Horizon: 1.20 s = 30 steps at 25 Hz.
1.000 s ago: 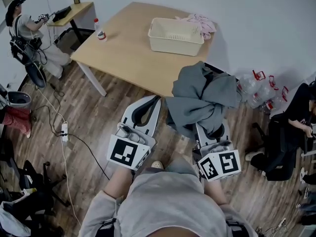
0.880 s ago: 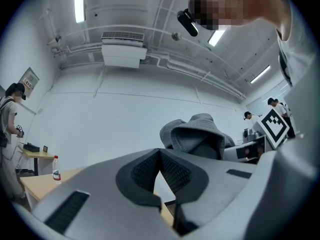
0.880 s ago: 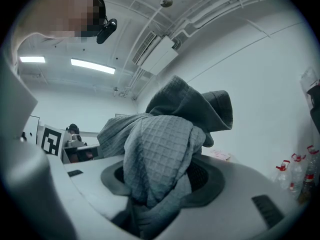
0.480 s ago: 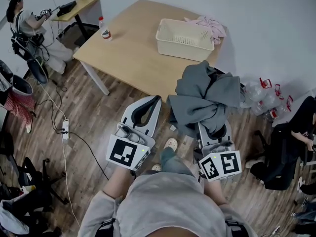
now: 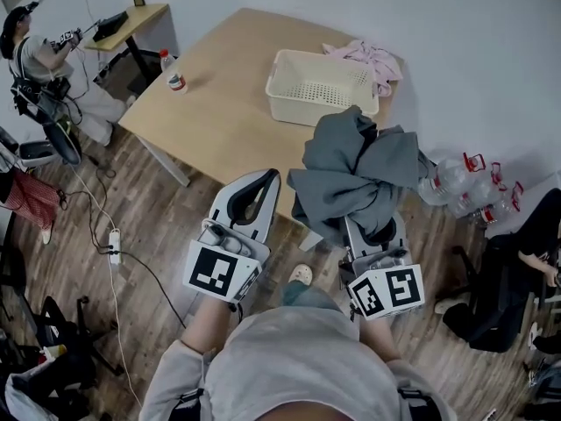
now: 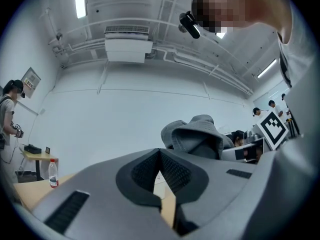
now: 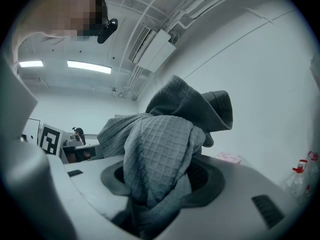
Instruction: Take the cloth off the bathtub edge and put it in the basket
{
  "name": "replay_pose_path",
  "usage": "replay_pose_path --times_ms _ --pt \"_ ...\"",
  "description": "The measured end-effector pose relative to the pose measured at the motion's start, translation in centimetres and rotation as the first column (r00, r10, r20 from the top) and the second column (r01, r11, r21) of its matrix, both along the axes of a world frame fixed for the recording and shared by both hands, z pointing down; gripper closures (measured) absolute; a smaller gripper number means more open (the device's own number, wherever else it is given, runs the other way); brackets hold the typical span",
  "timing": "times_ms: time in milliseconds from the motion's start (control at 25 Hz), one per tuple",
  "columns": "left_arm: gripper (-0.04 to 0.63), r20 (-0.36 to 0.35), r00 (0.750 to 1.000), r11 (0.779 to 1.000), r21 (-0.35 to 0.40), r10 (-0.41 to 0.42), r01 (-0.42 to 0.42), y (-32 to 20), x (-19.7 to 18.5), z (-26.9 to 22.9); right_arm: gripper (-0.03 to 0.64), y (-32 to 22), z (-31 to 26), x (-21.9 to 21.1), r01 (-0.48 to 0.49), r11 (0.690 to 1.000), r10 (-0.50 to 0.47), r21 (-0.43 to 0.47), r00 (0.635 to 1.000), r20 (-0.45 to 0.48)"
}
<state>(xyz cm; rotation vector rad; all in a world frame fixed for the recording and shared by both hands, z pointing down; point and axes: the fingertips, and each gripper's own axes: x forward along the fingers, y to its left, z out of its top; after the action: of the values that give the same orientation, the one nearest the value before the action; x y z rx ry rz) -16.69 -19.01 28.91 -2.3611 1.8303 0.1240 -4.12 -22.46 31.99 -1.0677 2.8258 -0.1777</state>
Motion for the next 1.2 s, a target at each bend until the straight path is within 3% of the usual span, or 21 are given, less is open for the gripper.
replay_pose_path --times_ms 600,920,1200 --pt "0.598 0.019 0.999 0.999 0.01 -0.03 0.03 -10.5 0.3 -0.4 0.399 -10.8 -0.1 0.2 0.027 1.0 -0.027 0.005 0.999 0.03" --pt "0.598 0.026 0.998 0.998 -0.016 -0.064 0.065 -12.6 -1.1 0.7 0.399 -13.6 1.0 -0.5 0.022 0.999 -0.021 -0.028 0.999 0.035" --pt "0.598 -0.003 0.999 0.999 -0.022 -0.037 0.037 -15.5 -2.8 1.3 0.399 -15.7 1.4 -1.8 -0.013 0.999 0.014 -0.038 1.0 0.024"
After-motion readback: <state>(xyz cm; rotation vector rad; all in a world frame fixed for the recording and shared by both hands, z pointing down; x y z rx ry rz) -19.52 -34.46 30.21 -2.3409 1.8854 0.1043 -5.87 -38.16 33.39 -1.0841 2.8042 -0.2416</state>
